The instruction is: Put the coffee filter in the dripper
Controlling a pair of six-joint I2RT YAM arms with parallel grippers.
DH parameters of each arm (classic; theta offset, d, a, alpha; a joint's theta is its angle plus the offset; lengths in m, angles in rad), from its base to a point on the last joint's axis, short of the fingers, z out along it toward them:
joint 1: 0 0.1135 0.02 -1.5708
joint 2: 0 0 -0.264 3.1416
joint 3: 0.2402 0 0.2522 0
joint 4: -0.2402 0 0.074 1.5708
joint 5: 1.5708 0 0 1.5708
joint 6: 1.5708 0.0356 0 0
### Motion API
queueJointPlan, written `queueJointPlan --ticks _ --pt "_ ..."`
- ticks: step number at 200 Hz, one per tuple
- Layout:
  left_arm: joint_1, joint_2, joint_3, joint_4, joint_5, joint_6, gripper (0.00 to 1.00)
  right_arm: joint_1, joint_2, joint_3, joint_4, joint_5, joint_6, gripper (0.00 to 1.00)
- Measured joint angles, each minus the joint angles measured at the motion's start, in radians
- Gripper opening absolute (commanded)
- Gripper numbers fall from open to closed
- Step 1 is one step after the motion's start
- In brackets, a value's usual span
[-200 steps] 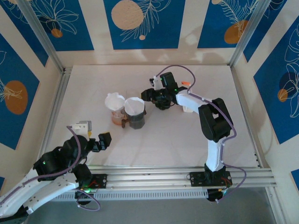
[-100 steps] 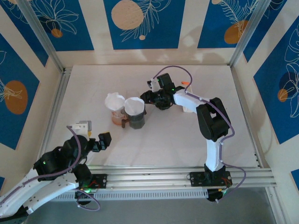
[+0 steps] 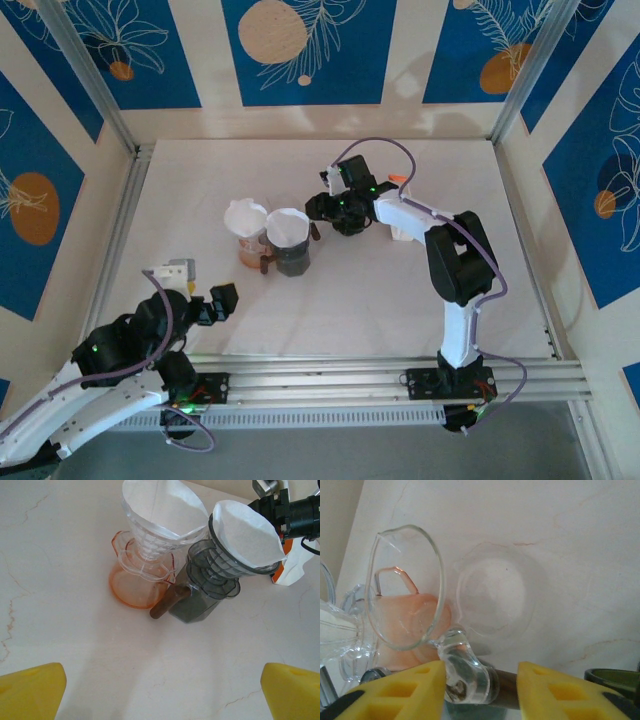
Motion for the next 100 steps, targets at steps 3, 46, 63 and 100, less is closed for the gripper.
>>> queueJointPlan --ticks 3,46,63,100 --pt "0.000 0.000 0.000 0.000 0.000 0.000 1.00 0.000 0.000 0.000 0.000 0.001 -0.002 0.49" --pt "0.000 0.000 0.000 0.000 0.000 0.000 1.00 0.017 -0.015 0.000 -0.005 0.010 -0.039 0.52" --pt "0.000 0.000 0.000 0.000 0.000 -0.001 1.00 0.024 -0.023 0.000 -0.003 0.009 -0.044 0.53" --pt "0.000 0.000 0.000 0.000 0.000 -0.004 1.00 0.028 -0.037 0.000 0.006 0.004 -0.057 0.56"
